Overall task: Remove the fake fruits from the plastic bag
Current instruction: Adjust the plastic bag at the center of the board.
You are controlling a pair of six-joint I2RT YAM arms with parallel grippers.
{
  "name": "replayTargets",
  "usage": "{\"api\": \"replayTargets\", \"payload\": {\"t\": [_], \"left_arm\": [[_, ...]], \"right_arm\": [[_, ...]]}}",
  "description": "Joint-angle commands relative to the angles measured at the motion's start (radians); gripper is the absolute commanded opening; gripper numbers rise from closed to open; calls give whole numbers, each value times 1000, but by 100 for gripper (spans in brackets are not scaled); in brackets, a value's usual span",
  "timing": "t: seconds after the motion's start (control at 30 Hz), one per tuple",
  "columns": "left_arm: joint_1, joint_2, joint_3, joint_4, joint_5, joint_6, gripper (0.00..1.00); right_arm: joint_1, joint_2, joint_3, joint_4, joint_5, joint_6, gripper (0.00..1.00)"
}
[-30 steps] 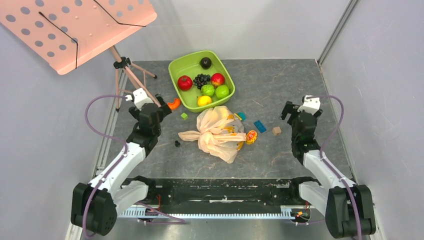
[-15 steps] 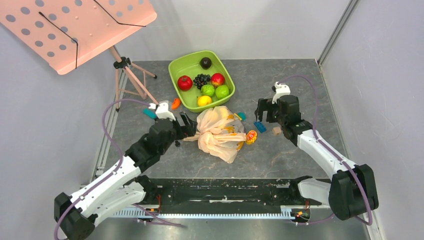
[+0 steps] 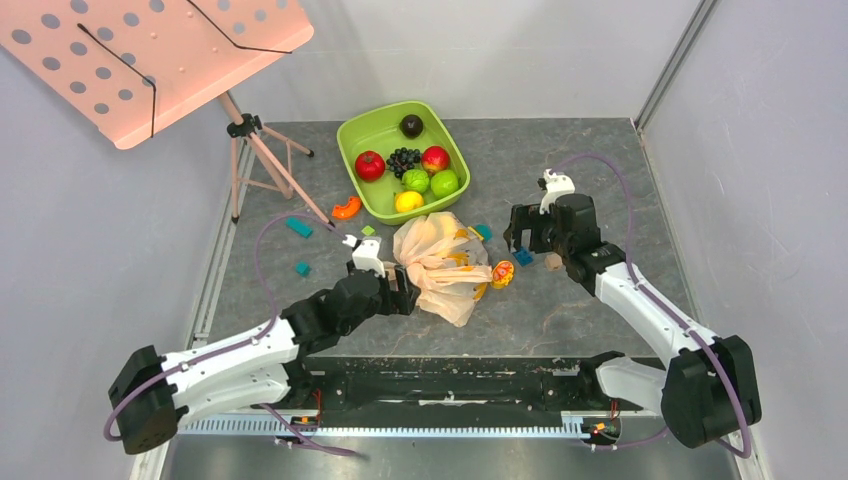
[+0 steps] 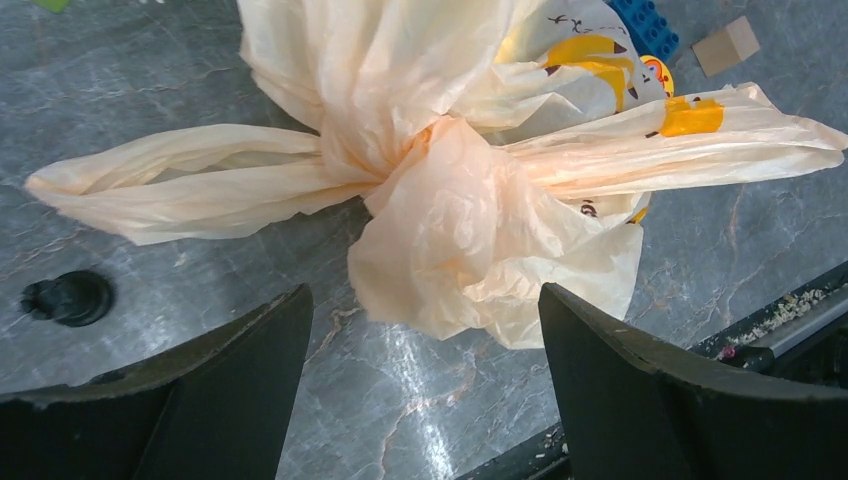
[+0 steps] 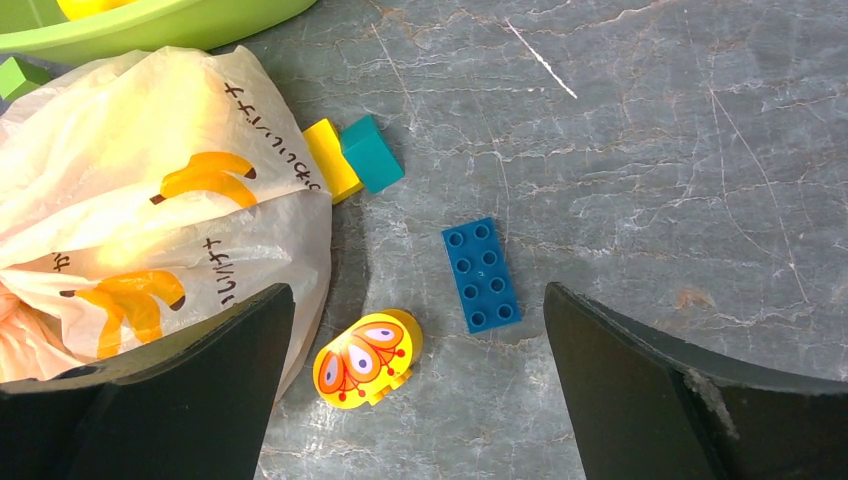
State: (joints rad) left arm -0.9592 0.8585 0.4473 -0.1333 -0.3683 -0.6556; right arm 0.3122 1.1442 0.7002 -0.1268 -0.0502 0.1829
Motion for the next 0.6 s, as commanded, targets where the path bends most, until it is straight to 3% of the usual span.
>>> {"api": "replayTargets", "payload": {"t": [0.0, 0.17, 0.4, 0.57], "left_arm": [[-15, 68, -12, 188, -3, 26, 89], [-19, 158, -4, 250, 26, 30, 86], [-19, 233, -11, 299, 14, 39, 73], [-20, 264, -13, 322, 1, 59, 48]], "right_arm": [[5, -20, 24, 3, -21, -18, 99], [5, -21, 23, -6, -13, -33, 99], [5, -26, 30, -14, -4, -42, 95], [5, -30, 36, -19, -2, -47, 94]]}}
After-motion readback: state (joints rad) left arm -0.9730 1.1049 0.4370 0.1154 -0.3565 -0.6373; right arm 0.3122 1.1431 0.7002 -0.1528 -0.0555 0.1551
